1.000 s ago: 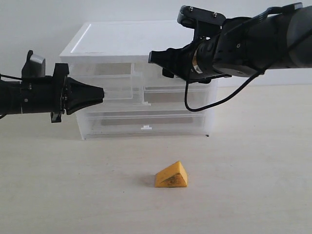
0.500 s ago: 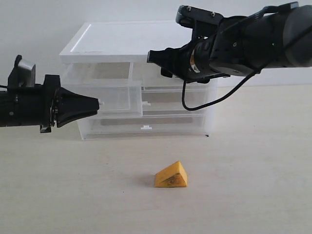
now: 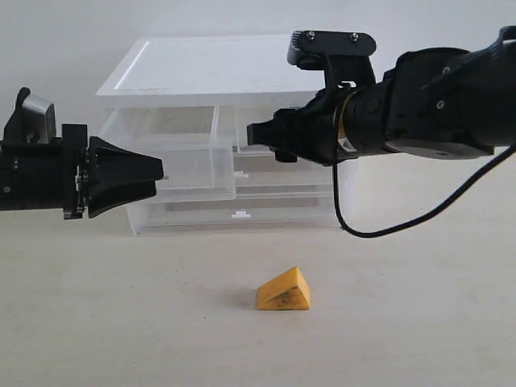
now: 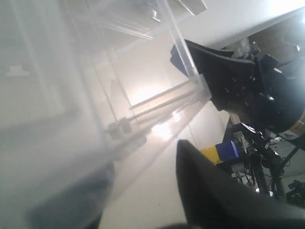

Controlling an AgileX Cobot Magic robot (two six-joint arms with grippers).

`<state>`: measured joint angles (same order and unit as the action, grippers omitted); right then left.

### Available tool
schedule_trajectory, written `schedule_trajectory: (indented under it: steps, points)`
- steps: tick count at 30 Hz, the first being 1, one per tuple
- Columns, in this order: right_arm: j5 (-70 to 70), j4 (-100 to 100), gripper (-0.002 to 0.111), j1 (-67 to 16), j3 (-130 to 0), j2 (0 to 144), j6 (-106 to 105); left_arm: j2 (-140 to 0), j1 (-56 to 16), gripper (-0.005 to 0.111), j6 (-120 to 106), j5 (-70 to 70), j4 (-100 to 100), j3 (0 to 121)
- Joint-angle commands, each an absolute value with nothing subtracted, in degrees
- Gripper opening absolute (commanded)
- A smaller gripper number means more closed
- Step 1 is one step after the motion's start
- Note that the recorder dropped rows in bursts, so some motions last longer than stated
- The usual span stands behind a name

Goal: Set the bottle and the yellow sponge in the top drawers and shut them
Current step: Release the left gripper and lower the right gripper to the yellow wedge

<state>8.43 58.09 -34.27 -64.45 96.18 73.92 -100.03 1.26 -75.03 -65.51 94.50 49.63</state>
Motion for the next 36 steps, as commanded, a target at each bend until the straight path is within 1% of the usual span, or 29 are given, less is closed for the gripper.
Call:
schedule_trajectory:
  steps: [1,6,8,9,10,12,18,23,27,31,33,34,36]
  points:
    - [7.18,57.12,0.054,-34.33,-61.93,95.26,72.82,-98.63,2.1,0.051,-75.41,-65.13,97.41,50.01]
    - [3.64,56.79,0.054,-34.48,-59.57,95.26,71.41,-98.63,2.1,0.052,-75.41,-61.82,96.85,50.01]
    - [3.88,56.79,0.054,-34.48,-59.12,95.26,71.41,-98.63,2.1,0.058,-75.41,-60.75,97.0,50.01]
    - [3.75,56.79,0.054,-34.48,-58.59,95.26,71.41,-98.63,2.1,0.068,-74.75,-58.87,97.0,50.01]
    - [3.75,56.79,0.054,-34.48,-58.21,95.26,71.29,-98.63,2.1,0.072,-73.83,-57.69,96.57,50.01]
    - [3.75,56.79,0.054,-34.48,-57.64,95.26,70.53,-98.63,2.1,0.077,-73.69,-56.11,95.78,50.01]
    - [4.02,56.79,0.054,-34.48,-55.47,95.26,63.22,-98.63,2.1,0.078,-73.08,-54.33,90.88,50.01]
    - [1.57,56.79,0.054,-34.48,-52.17,95.54,55.26,-98.63,2.13,0.078,-72.71,-50.97,79.54,49.9]
    - [-2.26,57.98,0.054,-34.48,-49.93,97.5,50.6,-98.63,2.13,0.078,-73.06,-50.64,74.15,45.62]
    - [-3.48,57.98,0.054,-34.48,-48.17,99.6,47.21,-98.63,2.13,0.078,-78.5,-45.56,77.96,40.14]
    - [-7.51,60.11,0.054,-34.48,-46.46,100.51,46.0,-98.63,2.13,0.078,-82.18,-45.42,82.06,38.32]
    - [-9.68,63.54,0.054,-34.48,-45.1,100.75,46.0,-98.63,2.13,0.078,-82.73,-45.31,82.83,38.02]
    - [-9.4,67.67,0.054,-34.48,-44.55,100.75,45.77,-98.63,2.13,0.078,-82.73,-45.41,83.06,37.9]
